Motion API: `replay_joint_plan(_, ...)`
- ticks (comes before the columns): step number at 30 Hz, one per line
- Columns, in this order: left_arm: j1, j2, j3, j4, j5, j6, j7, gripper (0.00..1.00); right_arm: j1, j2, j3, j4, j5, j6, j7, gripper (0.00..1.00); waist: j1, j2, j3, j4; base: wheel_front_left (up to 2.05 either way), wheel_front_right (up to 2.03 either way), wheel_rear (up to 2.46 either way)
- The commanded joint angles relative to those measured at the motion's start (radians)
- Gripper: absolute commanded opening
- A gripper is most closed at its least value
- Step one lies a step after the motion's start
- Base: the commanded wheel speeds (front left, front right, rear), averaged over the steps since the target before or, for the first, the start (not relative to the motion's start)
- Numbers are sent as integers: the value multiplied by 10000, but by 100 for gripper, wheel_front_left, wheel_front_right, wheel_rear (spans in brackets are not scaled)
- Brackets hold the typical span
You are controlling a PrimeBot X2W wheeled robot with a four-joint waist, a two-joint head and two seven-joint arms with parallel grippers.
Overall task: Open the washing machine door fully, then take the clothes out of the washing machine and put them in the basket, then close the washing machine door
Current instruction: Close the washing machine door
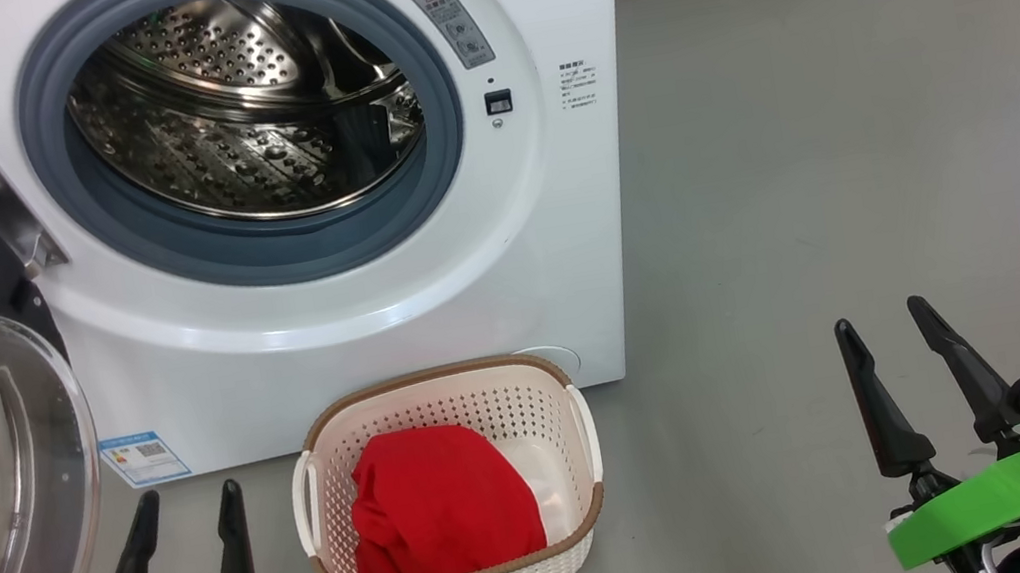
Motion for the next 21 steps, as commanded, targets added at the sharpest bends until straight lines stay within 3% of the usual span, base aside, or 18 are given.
replay_joint_plan(1, -133, 240, 305, -255, -78, -54, -91, 100, -112, -35, 223, -222, -67, 65, -63, 100, 0, 0, -4, 36, 0, 0, 0)
replay_joint_plan(10, -179, 177, 436, -318, 138, -54, -91, 100, -130, -35, 354, -216, -34, 65, -63, 100, 0, 0, 10, 473, 0, 0, 0)
replay_joint_plan(21, -203, 72, 622, -472, 312, -52, -91, 100, -212, -35, 629, -221, -81, 65, -63, 100, 0, 0, 109, 1512, 0, 0, 0)
